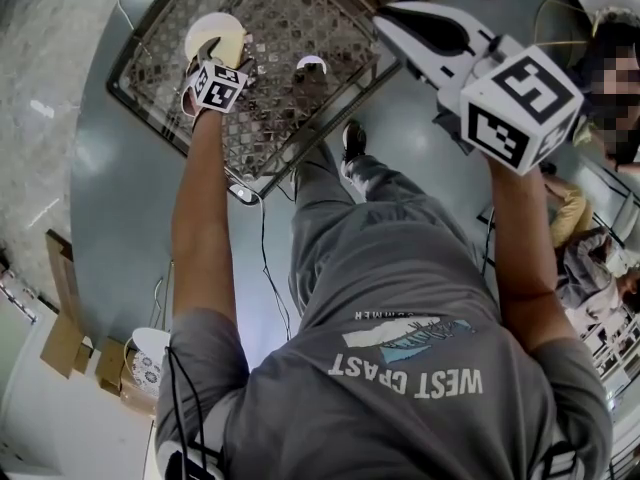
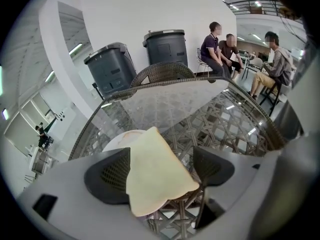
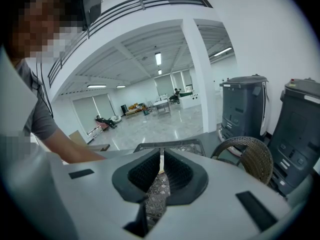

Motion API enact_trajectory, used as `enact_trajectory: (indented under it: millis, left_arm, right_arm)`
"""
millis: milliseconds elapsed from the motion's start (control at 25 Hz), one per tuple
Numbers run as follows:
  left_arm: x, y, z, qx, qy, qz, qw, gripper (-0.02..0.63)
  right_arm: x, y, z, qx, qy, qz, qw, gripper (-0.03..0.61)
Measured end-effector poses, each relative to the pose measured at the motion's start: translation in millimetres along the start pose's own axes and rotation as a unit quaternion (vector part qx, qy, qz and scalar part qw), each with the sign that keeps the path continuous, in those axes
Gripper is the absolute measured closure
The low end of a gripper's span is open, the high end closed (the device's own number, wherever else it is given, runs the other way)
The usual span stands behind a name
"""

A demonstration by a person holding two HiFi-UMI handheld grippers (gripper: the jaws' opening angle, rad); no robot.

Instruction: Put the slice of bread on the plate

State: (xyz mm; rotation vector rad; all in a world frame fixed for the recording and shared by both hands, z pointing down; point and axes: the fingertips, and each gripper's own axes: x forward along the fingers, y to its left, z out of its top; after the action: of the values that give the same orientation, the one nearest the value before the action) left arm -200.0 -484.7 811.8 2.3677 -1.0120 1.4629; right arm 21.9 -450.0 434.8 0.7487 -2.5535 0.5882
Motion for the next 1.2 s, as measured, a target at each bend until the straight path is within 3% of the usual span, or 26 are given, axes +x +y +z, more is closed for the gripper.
enact_trajectory:
  millis: [160,320,520,640,840,960,1080,1120,1200]
  left_arm:
    - [-17,9,19,0.005,-0.019,0.022,0.9996,0.233]
    - [-50,23,52,0.004,-0.064,0.054,0.9964,0.235]
    - [-130,50,116,-0.02,-0.162,0.112,0.9802,0.235]
    - [-195,61,161,-0.032,-0.233,0.146,0.9608,0.236]
    - [-319,59,234,-0.024,-0.349,0.197,0.916,0.249]
    - [-395,45,268,-0.013,-0.406,0.22,0.8869,0.388]
    - [-474,19,293,0.006,-0.463,0.229,0.856,0.574]
    - [-498,9,299,0.008,-0.478,0.228,0.8483,0.606]
    - [-536,-10,310,0.002,-0.502,0.215,0.8376,0.606]
  right_arm:
    - [-7,2,4,-0.002,-0.009,0.002,1.0,0.566]
    - [-14,6,10,-0.006,-0.025,0.005,1.0,0.567]
    - [-30,17,32,-0.02,-0.06,0.011,0.998,0.568]
    - [-44,28,51,-0.032,-0.09,0.02,0.995,0.568]
    - [-75,49,86,-0.062,-0.158,0.045,0.984,0.568]
    - [-97,65,109,-0.086,-0.203,0.067,0.973,0.568]
    - [-124,90,126,-0.111,-0.235,0.084,0.962,0.568]
    - [-133,99,131,-0.116,-0.244,0.09,0.959,0.568]
    - [-151,112,137,-0.124,-0.26,0.102,0.952,0.568]
